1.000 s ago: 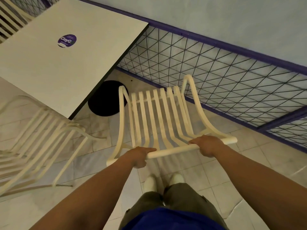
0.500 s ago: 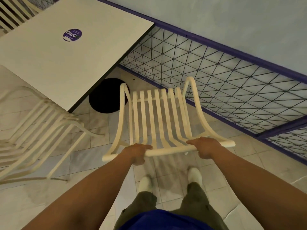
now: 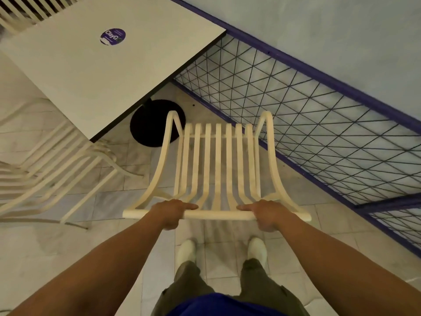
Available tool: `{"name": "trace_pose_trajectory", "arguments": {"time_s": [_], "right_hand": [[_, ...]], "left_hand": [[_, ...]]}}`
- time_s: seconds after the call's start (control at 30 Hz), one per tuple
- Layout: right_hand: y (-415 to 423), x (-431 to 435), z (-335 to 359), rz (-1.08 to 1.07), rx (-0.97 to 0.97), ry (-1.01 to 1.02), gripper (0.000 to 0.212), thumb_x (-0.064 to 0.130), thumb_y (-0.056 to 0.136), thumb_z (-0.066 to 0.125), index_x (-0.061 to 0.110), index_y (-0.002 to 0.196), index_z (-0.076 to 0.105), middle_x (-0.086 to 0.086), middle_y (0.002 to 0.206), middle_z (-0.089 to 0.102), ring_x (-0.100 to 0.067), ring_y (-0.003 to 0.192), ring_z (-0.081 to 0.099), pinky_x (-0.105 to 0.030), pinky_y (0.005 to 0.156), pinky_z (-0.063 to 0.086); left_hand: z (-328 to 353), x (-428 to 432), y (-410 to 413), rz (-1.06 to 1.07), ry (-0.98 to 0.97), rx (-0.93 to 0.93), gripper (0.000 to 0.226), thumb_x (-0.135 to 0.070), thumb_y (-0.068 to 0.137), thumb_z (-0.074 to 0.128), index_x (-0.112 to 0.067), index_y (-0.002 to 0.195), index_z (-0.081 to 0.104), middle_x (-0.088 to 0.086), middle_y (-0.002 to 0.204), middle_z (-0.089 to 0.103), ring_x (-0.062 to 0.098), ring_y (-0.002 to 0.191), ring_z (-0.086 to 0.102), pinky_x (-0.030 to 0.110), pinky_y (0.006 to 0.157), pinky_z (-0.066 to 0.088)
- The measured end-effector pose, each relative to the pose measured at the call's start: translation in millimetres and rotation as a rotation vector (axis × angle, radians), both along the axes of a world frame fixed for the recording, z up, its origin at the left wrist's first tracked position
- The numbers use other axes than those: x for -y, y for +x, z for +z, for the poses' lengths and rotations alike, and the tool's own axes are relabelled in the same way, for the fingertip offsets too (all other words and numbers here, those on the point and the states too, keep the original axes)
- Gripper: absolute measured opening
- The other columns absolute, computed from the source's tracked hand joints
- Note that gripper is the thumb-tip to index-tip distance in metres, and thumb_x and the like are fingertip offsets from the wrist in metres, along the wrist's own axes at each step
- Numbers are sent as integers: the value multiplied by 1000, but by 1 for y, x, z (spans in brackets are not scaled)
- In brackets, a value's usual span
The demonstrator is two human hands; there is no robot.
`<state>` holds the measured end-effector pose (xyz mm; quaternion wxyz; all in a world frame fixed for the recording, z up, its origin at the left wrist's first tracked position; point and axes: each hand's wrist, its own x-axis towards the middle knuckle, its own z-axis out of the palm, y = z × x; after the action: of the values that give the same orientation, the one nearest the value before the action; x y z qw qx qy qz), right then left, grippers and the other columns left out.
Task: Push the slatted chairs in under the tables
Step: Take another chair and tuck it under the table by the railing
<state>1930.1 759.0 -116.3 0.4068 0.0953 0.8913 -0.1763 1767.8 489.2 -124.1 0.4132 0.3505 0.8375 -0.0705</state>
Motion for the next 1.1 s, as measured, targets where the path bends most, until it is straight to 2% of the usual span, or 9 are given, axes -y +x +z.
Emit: {"name": "trace_pose_trajectory", "arguments": {"time_s": [0.23,0.53,0.7,0.8,0.87,1.0,1.1], "right_hand": [[5,-21,3,34,-26,50,87,3,86,61,58,143,24,0,125,57,-21,102,60,-36,87,50],[-10,-64,14,226,-16,97,83,5,88,59,55,144,26,-1,131,55,-23,110,58,-39,90,49],[-18,-92,18,323,-25,106,78,9,89,59,57,143,27,0,129,55,-23,106,57,-38,85,47],[-22,-105,15,332,-27,88,75,13,91,60,59,142,28,0,131,53,-23,107,56,-39,89,47],[-23,-114,14,334,-20,95,79,11,88,61,60,141,27,1,130,54,-21,104,56,-37,86,46],[-24,-130,12,348,-22,122,85,8,85,62,62,139,26,1,124,57,-14,84,49,-33,74,41],[-23,-136,9,330,14,115,86,7,84,63,61,139,27,-1,124,58,-17,88,54,-34,75,45]], "left_hand": [[4,-14,23,36,-4,0,91,-3,87,65,-58,146,25,0,136,53,24,114,56,48,97,50],[5,-40,52,141,46,25,84,-3,90,64,-53,148,29,-1,134,55,23,112,57,47,96,51],[9,-62,70,225,40,32,81,-3,92,61,-51,149,28,0,135,53,22,114,55,45,97,50],[12,-74,77,273,11,11,84,-2,91,61,-52,149,27,1,137,52,23,115,55,46,98,49],[14,-82,82,287,-2,6,84,-2,92,59,-52,149,26,2,137,52,25,116,55,47,99,48],[16,-98,90,319,-1,23,83,-1,92,58,-52,150,25,3,137,52,26,119,54,49,100,47],[15,-104,92,323,-26,60,85,-2,91,60,-52,150,24,3,136,51,27,118,55,50,101,46]]}}
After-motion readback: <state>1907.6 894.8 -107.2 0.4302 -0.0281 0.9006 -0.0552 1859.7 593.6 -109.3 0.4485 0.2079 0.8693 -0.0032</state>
